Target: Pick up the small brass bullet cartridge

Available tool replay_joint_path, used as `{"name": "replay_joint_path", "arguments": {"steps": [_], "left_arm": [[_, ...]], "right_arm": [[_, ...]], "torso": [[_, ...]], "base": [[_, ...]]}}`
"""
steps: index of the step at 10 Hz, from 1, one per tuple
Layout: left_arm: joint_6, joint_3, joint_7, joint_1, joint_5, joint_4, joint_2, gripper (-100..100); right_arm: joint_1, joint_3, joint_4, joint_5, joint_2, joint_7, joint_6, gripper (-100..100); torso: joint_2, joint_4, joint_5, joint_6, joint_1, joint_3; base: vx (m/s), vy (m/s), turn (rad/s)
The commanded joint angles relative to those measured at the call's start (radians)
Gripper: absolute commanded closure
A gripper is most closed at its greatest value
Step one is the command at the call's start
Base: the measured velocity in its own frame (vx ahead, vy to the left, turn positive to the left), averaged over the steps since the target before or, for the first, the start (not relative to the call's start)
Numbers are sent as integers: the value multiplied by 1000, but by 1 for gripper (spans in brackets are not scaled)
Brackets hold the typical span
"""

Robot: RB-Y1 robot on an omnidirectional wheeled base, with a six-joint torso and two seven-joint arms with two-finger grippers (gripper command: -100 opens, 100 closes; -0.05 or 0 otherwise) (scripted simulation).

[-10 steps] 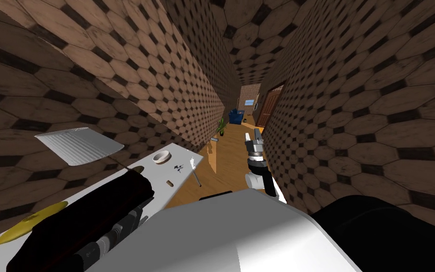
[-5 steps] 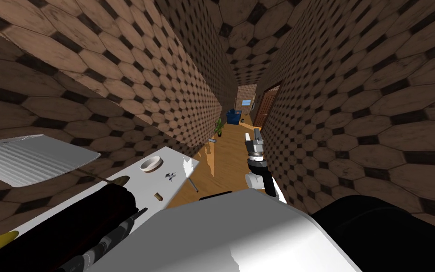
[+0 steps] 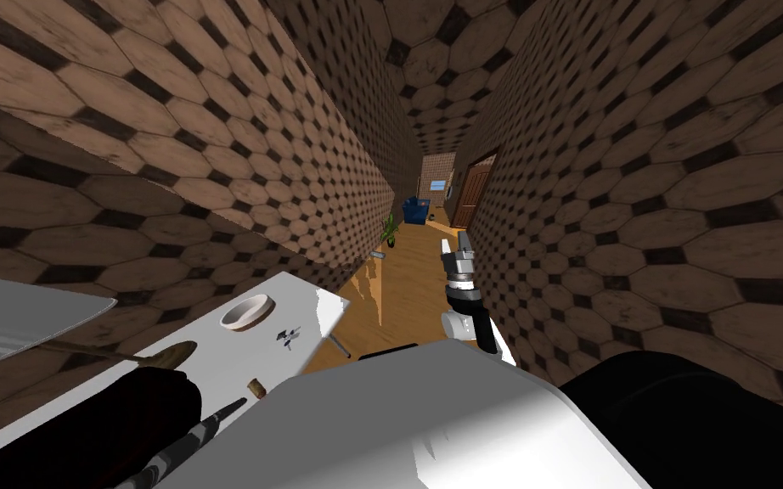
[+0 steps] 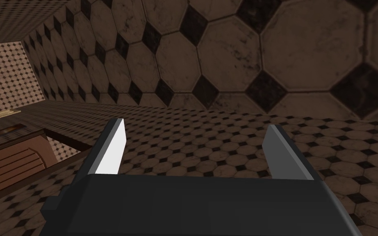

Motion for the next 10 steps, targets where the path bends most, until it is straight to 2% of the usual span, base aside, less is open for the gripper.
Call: {"name": "replay_joint_path", "arguments": {"steps": [1, 2, 3, 5, 6, 8, 9, 10], "left_arm": [[23, -35, 0, -2, 2, 14, 23, -100], [33, -57, 3, -5, 4, 24, 38, -100], [33, -57, 3, -5, 4, 24, 38, -100], [49, -94, 6, -14, 5, 40, 60, -100], [49, -94, 6, -14, 5, 40, 60, -100], [65, -131, 8, -24, 5, 55, 78, -100], [68, -138, 9, -26, 5, 58, 80, -100], [66, -117, 3, -8, 8, 50, 78, -100]], "right_arm": [[0, 0, 0, 0, 0, 0, 0, 0], [0, 0, 0, 0, 0, 0, 0, 0], [0, 0, 0, 0, 0, 0, 0, 0], [0, 0, 0, 0, 0, 0, 0, 0], [0, 0, 0, 0, 0, 0, 0, 0], [0, 0, 0, 0, 0, 0, 0, 0], [0, 0, 0, 0, 0, 0, 0, 0], [0, 0, 0, 0, 0, 0, 0, 0]], "torso": [[0, 0, 0, 0, 0, 0], [-2, 0, 0, 0, 1, -1], [-1, 0, 0, 0, 1, -1], [4, 1, 1, 0, 2, 2], [4, 1, 0, -1, 2, 2], [6, 1, 1, -1, 3, 4], [5, 1, 1, -1, 3, 3], [4, 1, 0, -1, 2, 2]], "base": [[180, -60, -97], [167, -50, -71], [102, -31, -12], [90, -39, -45], [67, -31, -14], [71, -21, -47], [103, -46, -33], [45, -24, 1]]}}
